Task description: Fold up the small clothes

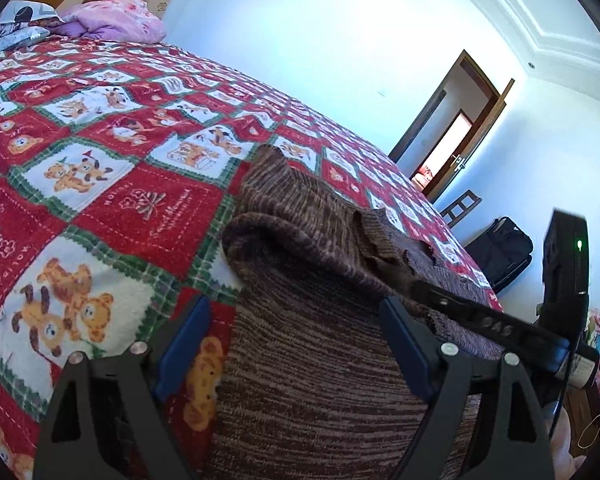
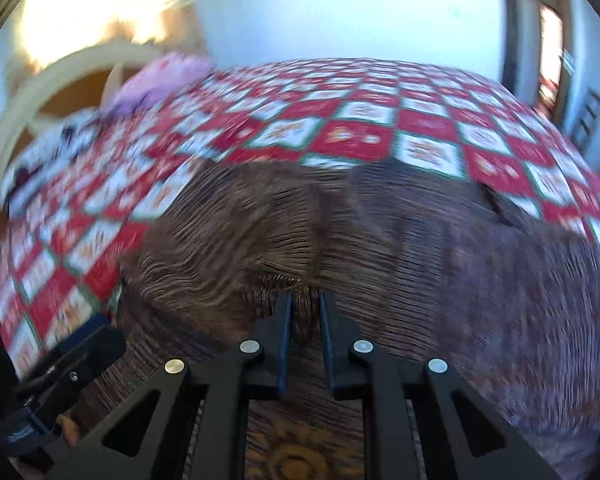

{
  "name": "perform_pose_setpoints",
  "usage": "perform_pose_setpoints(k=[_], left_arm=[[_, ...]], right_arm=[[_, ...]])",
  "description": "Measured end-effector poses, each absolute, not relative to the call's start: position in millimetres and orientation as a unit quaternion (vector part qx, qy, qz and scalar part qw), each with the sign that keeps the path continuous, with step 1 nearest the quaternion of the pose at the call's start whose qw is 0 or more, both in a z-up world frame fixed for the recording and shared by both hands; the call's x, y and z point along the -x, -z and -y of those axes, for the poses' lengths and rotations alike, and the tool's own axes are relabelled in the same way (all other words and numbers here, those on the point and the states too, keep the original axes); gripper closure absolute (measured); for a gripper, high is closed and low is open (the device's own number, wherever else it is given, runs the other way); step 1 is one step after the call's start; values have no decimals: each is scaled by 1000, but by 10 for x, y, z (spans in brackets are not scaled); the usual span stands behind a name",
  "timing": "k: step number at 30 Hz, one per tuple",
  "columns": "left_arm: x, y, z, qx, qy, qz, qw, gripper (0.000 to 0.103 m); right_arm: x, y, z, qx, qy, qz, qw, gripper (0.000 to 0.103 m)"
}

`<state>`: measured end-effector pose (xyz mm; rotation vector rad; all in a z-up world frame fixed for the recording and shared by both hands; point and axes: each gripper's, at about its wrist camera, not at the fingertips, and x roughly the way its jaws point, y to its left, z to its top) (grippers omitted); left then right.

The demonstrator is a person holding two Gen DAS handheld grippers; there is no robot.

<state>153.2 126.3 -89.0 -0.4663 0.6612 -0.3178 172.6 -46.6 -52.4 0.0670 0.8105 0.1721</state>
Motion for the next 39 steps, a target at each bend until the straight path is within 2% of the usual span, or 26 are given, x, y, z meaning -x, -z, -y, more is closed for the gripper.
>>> perform_pose_setpoints(k=[7, 8, 9, 10, 11, 12, 16, 18, 20, 21, 23, 24, 25, 26, 29, 39], left_arm=[[-1532, 891, -1263, 226, 154, -320, 907, 14], [-1533, 891, -1263, 226, 154, -320, 907, 14], [-1534, 889, -1261, 225, 156, -320, 907, 13], [-1534, 893, -1258, 224, 155, -321, 907, 13], [-1534, 894, -1256, 223, 154, -321, 908, 13], [-1533, 894, -1256, 222, 154, -321, 908, 13], [-1534, 897, -1257, 221, 154, -321, 908, 13], [-1532, 897, -1252, 219, 154, -321, 908, 12], [-1527, 898, -1249, 218, 155, -320, 909, 11], [-1525, 898, -1247, 217, 155, -320, 909, 11], [-1523, 898, -1243, 215, 155, -320, 910, 11], [-1524, 896, -1236, 215, 155, -320, 910, 11], [-1523, 896, -1235, 214, 155, -320, 910, 10], [-1522, 897, -1233, 213, 155, -320, 910, 10], [-1523, 899, -1225, 214, 156, -320, 910, 10], [-1528, 904, -1221, 213, 156, -320, 910, 10]], right_arm=[[-1599, 607, 1019, -140, -19, -395, 908, 88], [-1582, 550, 1049, -151, -19, -386, 910, 85], [-1570, 454, 1037, -153, -28, -370, 916, 79], [-1578, 397, 1013, -148, -33, -361, 920, 55], [-1596, 328, 979, -140, -38, -353, 924, 22], [-1640, 262, 935, -133, -45, -343, 929, 14], [-1850, 254, 904, -137, -47, -346, 927, 12], [-1947, 331, 855, -122, -40, -360, 924, 15], [-2064, 442, 752, -83, -28, -369, 925, 31], [-2105, 491, 723, -67, -25, -374, 925, 35], [-2216, 603, 650, -46, -28, -398, 916, 60], [-2262, 637, 602, -35, -27, -408, 912, 64], [-2279, 631, 552, -19, -23, -407, 913, 75], [-2290, 621, 485, -1, -27, -407, 913, 92], [-2259, 587, 381, 31, -23, -395, 918, 98], [-1941, 1, 521, 66, -3, -308, 949, 98]])
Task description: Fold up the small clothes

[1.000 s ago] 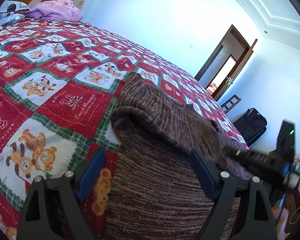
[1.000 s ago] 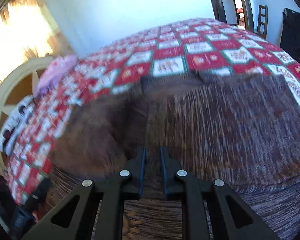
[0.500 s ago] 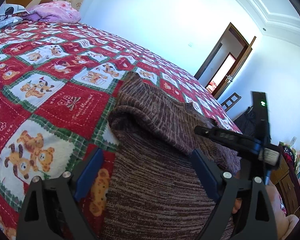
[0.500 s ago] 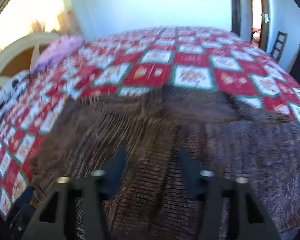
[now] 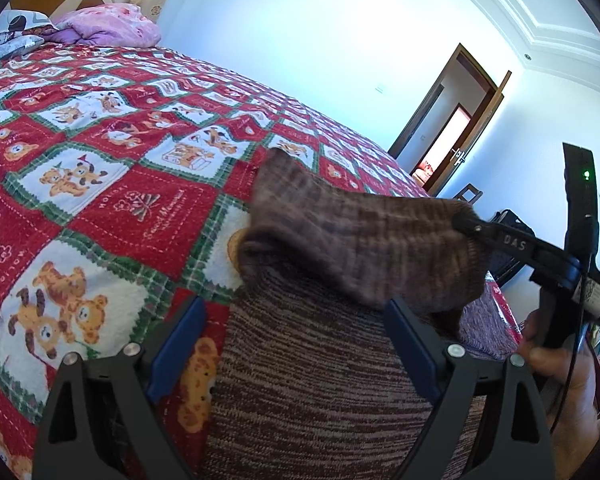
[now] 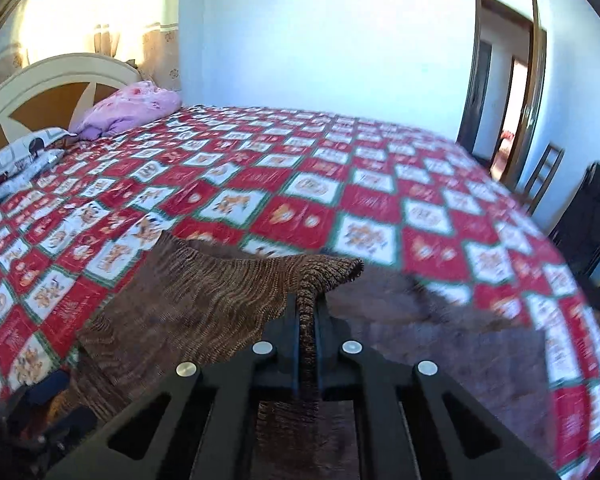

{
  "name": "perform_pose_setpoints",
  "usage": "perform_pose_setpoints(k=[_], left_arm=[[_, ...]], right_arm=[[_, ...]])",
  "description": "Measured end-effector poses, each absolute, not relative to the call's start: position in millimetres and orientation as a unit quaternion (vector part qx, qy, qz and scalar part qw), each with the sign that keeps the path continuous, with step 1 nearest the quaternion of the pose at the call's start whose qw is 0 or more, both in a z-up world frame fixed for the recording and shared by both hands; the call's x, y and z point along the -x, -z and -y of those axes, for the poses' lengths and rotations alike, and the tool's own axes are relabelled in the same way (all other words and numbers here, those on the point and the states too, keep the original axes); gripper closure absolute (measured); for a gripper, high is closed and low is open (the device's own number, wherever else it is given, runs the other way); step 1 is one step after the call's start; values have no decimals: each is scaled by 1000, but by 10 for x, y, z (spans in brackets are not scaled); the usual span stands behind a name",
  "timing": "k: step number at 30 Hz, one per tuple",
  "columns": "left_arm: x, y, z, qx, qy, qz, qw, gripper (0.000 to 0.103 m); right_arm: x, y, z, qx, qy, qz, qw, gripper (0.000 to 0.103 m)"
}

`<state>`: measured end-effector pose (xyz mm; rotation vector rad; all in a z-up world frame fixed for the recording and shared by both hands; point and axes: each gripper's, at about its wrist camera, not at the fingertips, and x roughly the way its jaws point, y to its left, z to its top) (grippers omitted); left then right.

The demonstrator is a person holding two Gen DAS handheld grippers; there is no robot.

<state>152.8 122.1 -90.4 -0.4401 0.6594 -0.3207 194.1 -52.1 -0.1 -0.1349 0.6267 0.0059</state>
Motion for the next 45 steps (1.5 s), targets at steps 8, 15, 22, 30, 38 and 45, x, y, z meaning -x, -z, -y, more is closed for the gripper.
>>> perform_pose_setpoints(k=[8, 15, 22, 30, 38, 45], left_arm=[[-1532, 902, -1220, 213, 155, -320, 910, 10], [-1537, 904, -1218, 212, 157, -320, 910, 9], [-1537, 906, -1216, 211, 157, -320, 910, 9], [-1538, 904, -1215, 212, 157, -321, 910, 8], [-1537, 905, -1211, 211, 156, -321, 910, 8], [-1535, 904, -1211, 211, 157, -321, 910, 8]], right_arm=[[-2181, 437, 829, 74, 36, -392, 916, 93], [-1558, 200, 973, -27, 11, -320, 947, 93], [-1435, 593, 970, -43, -54, -401, 913, 85], [-1088, 511, 1349, -156, -42, -389, 907, 84], [-1246, 705, 1063, -249, -133, -405, 870, 68], [-1424, 580, 1170, -303, -136, -357, 873, 56]])
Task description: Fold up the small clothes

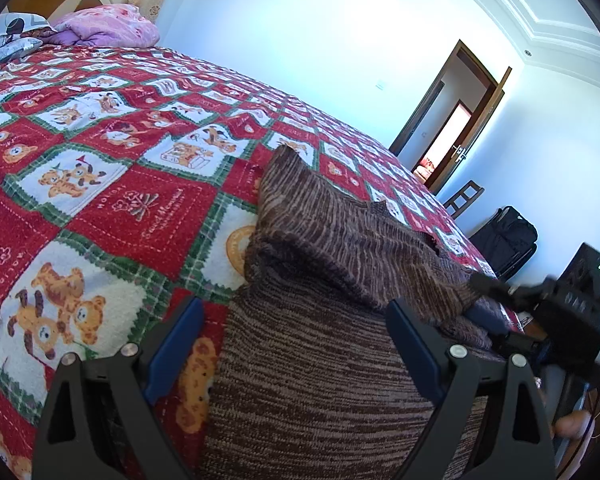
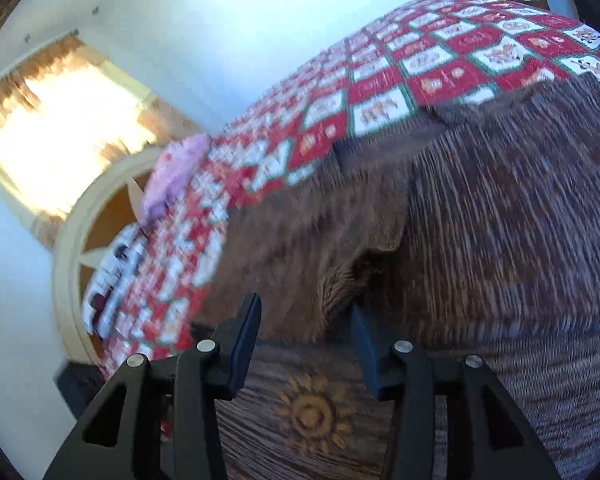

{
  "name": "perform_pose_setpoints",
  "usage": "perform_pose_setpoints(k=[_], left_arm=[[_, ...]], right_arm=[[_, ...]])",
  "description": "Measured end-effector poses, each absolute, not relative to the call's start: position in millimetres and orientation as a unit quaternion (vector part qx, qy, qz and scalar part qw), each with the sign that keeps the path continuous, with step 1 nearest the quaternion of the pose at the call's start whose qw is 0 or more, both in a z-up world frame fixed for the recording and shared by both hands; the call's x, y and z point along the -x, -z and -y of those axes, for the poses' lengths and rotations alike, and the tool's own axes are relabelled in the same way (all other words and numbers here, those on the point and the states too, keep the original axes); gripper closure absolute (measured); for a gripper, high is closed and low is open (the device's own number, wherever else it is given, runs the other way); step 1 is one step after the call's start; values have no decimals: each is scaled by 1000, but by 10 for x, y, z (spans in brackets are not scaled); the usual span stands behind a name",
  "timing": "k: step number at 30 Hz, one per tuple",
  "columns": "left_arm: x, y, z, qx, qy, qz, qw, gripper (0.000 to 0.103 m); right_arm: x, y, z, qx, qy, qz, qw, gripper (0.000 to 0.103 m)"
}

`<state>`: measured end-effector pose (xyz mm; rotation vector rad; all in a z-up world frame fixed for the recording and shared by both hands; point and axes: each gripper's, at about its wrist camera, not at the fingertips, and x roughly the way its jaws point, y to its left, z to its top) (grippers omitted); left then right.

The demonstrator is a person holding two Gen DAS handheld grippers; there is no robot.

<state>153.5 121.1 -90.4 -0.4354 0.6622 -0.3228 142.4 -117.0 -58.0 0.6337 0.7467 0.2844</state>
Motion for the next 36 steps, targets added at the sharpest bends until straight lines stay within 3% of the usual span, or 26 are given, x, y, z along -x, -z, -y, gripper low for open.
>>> perform_pose_setpoints(k=[9, 10, 11, 12, 17, 21, 24, 26, 27, 33, 36], left_arm=[[-1536, 903, -1209, 211, 156, -321, 910, 8], [-1536, 903, -1210, 211, 156, -321, 910, 8], [-1536, 903, -1209, 211, 157, -321, 910, 8], [-1535, 903, -1208, 211, 156, -321, 910, 8], [-1535, 903, -1208, 211, 156, -321, 910, 8], [-1538, 901, -1209, 211, 157, -321, 910, 7], [-1538, 901, -1211, 211, 157, -322, 910, 7], [-1539, 900, -1214, 211, 156, -322, 910, 7], [-1540, 899, -1218, 210, 156, -323, 909, 7], [-1549, 821, -1196, 199, 129, -337, 911, 7], [-1550, 650, -1230, 192, 88, -313, 926, 7]], right_arm=[[-1546, 762, 1334, -325, -98, -386, 858, 57], [-1564, 737, 1306, -309, -95, -386, 864, 68], [-1589, 715, 1269, -287, -89, -391, 870, 95], [-1632, 669, 1216, -257, -88, -399, 876, 97], [-1536, 296, 1079, -120, -65, -346, 928, 97], [-1602, 509, 1108, -67, -53, -399, 913, 93], [-1572, 608, 1345, -117, -65, -415, 900, 80], [-1533, 540, 1510, -150, -47, -398, 904, 60], [-1529, 491, 1613, -171, -39, -383, 907, 56], [-1953, 393, 1711, -172, -22, -378, 909, 55], [-2292, 477, 1489, -112, -25, -405, 907, 67]])
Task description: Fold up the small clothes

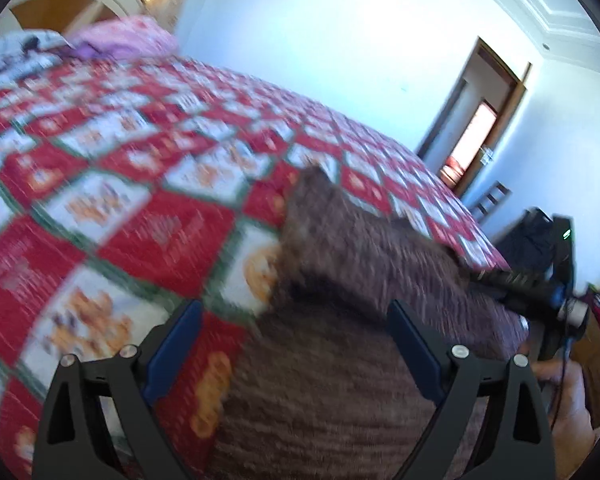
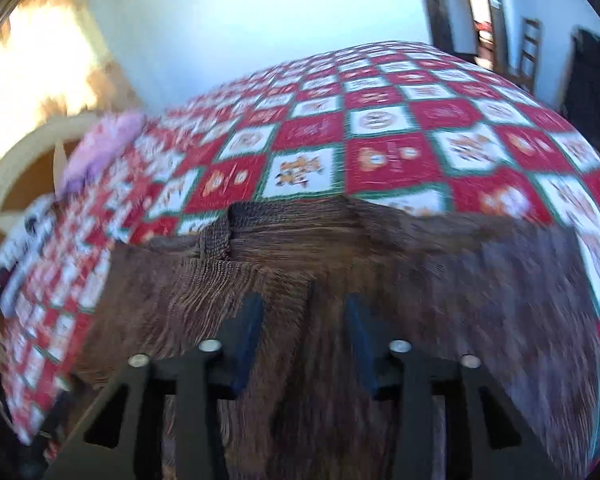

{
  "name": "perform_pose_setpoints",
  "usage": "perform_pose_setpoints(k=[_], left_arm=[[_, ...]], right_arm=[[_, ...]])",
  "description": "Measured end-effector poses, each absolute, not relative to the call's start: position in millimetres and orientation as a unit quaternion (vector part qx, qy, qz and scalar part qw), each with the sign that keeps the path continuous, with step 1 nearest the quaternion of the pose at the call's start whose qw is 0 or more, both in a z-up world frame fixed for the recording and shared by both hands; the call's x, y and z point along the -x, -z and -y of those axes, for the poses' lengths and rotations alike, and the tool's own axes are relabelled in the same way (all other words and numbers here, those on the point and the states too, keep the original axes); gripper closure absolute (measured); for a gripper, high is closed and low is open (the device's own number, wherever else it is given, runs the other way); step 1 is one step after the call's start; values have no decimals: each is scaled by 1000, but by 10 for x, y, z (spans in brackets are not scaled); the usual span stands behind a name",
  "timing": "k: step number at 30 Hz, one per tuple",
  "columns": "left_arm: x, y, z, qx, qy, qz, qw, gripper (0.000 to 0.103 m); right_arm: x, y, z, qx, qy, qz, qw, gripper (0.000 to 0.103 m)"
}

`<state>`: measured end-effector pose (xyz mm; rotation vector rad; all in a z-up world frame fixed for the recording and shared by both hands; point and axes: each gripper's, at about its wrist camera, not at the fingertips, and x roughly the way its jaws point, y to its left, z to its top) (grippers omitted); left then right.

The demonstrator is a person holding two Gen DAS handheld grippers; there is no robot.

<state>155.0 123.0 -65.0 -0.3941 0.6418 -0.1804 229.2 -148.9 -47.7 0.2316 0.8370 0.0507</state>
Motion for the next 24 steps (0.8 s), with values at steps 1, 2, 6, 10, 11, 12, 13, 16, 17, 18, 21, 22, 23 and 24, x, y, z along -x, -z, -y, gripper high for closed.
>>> perform_pose_setpoints(k=[1, 2, 6, 10, 11, 12, 13, 16, 17, 18, 21, 22, 23, 24], left_arm=[[-1586, 600, -1255, 198, 84, -308, 927, 7], [-1634, 573, -1265, 201, 81, -308, 926, 7], [-1962, 699, -1230, 161, 23, -359, 919, 7], [-2048, 850, -1203, 112, -29, -407, 906, 7], [-2046, 872, -1170, 95, -33, -413, 905, 6], [-2033, 874, -1159, 88, -34, -411, 907, 6], [-2019, 876, -1185, 92, -34, -409, 907, 5], [-2023, 909, -1243, 104, -30, -410, 906, 4], [-2015, 910, -1246, 102, -31, -409, 906, 4], [-2004, 917, -1255, 98, -33, -409, 907, 4], [-2006, 891, -1173, 97, -32, -409, 907, 3], [-2051, 889, -1140, 98, -31, -409, 907, 3], [-2084, 896, -1133, 99, -30, -409, 907, 3], [-2072, 903, -1143, 98, -29, -409, 907, 2]], right_arm=[[-2386, 535, 1412, -99, -27, -420, 902, 72], [-2435, 565, 1368, -87, -20, -428, 899, 78], [-2467, 501, 1029, 3, -15, -407, 913, 95], [-2497, 584, 1045, 44, 5, -398, 916, 94], [-2529, 610, 1133, 23, -8, -405, 914, 94], [-2528, 577, 1210, 4, -13, -403, 915, 93], [-2527, 524, 1279, -6, -6, -399, 917, 91], [-2347, 291, 1455, -20, 51, -351, 935, 91], [-2279, 230, 1468, -36, 36, -342, 938, 91], [-2221, 190, 1433, -42, 16, -340, 939, 91], [-2159, 227, 1180, 1, -13, -346, 938, 91], [-2193, 309, 1102, 10, -21, -353, 935, 89], [-2280, 418, 1042, 12, -23, -364, 931, 88], [-2408, 578, 1010, 13, -26, -390, 920, 88]])
